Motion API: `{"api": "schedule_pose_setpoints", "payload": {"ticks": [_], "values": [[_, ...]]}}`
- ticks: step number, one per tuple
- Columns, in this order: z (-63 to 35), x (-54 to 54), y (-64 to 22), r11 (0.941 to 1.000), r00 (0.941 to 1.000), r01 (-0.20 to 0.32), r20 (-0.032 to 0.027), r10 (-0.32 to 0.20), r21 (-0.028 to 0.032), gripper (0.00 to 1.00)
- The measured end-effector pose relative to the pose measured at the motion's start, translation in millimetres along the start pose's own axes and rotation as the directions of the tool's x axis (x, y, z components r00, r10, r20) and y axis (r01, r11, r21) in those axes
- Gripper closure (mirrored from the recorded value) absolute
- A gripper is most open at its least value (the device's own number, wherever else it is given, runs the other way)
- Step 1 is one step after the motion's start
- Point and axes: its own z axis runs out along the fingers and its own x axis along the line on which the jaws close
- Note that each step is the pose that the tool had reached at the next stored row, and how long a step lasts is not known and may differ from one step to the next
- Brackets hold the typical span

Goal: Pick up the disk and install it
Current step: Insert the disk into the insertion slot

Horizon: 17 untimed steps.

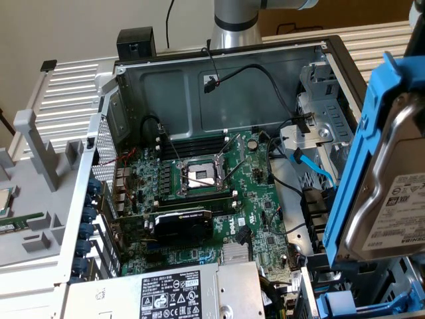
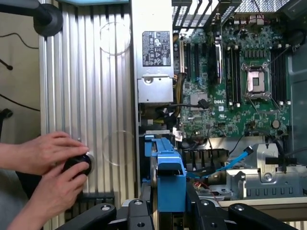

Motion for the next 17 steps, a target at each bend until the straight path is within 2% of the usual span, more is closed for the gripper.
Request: {"api": "schedule_pose_setpoints", "payload": {"ticks": [9, 14, 17], "values": [[16.4, 1.0, -1.7, 1.0, 1.0, 0.0, 0.0005, 0.0, -0.0011, 0.63], [24.7, 0.8, -2.1, 1.0, 1.0, 0.0, 0.0002, 0.0, -0.0067, 0.63], [28.3, -3.9, -2.0, 1.0, 1.0, 0.0, 0.0002, 0.0, -0.0098, 0.63]]}}
